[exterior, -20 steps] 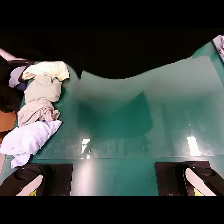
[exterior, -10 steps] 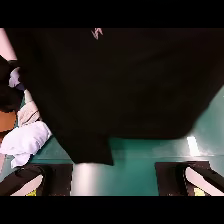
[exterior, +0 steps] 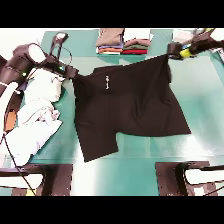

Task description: Fold the shirts.

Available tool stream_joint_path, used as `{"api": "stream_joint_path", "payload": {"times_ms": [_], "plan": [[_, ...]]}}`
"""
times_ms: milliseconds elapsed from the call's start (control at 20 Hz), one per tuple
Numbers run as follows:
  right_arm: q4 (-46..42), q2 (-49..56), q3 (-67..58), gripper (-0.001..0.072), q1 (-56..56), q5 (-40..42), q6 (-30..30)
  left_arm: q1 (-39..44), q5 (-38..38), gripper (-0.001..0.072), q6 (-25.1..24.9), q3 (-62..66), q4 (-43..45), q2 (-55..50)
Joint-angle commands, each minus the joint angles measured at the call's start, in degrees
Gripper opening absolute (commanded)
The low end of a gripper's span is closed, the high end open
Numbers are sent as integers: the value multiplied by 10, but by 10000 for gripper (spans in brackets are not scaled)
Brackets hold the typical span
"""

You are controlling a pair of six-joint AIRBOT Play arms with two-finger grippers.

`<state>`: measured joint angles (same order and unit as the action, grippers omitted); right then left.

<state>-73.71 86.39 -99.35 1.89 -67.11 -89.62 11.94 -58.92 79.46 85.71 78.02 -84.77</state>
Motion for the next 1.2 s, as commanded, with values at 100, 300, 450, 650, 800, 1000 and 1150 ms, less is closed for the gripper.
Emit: {"api": "stream_joint_path", "payload": {"times_ms": [100,300,450,650,800,1000,1150], "plan": [[1,55,-8,399,7,10,3,-19,-2,502,14,10,15,-35],[-22,-6,-5,398,-39,-100,27,-51,-130,501,30,39,15,-1],[-98,-108,123,398,-91,-134,27,-52,-134,500,54,-60,10,67],[-104,-223,349,481,-212,-147,27,-52,-85,500,78,-232,-16,143],[-101,-265,492,497,-299,-129,27,-52,-62,501,77,-307,-43,159],[-98,-276,589,496,-333,-89,27,-52,-45,501,77,-328,-56,159],[-64,-276,615,496,-333,-52,27,-52,-40,501,77,-328,-64,159]]}}
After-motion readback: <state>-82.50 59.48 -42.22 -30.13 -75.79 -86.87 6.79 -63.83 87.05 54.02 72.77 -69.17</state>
